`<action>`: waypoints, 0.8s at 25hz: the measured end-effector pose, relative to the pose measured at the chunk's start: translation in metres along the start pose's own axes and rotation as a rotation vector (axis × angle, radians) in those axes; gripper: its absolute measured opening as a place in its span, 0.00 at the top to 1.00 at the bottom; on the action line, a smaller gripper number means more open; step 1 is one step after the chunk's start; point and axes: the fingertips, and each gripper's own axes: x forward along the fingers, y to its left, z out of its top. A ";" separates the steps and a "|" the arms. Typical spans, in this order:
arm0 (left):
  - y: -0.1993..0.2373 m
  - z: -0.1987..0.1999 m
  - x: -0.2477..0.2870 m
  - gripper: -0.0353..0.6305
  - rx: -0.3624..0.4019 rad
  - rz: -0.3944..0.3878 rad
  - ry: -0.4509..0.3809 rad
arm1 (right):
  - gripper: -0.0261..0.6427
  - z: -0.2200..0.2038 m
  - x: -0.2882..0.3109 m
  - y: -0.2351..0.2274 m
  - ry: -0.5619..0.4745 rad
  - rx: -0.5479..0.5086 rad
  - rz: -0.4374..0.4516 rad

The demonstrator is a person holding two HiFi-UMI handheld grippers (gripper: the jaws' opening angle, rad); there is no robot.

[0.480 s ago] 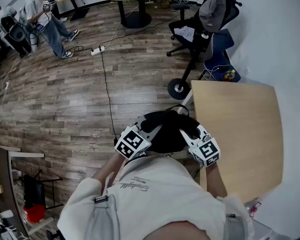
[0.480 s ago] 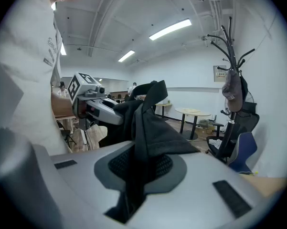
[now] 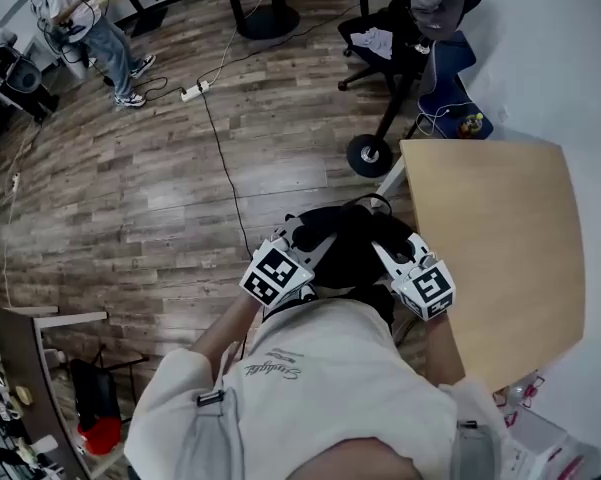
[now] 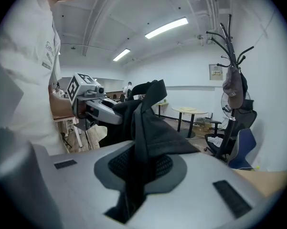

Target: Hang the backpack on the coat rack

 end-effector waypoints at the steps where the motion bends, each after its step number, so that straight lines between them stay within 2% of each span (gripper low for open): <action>1: 0.003 -0.003 -0.002 0.89 -0.002 -0.004 0.003 | 0.91 0.000 0.004 0.002 0.003 0.006 -0.003; 10: 0.033 -0.007 -0.002 0.89 0.034 -0.031 0.011 | 0.91 0.002 0.033 -0.004 0.035 0.046 0.008; 20: 0.120 0.001 0.074 0.89 -0.047 -0.029 0.077 | 0.91 -0.006 0.098 -0.101 0.013 0.091 0.030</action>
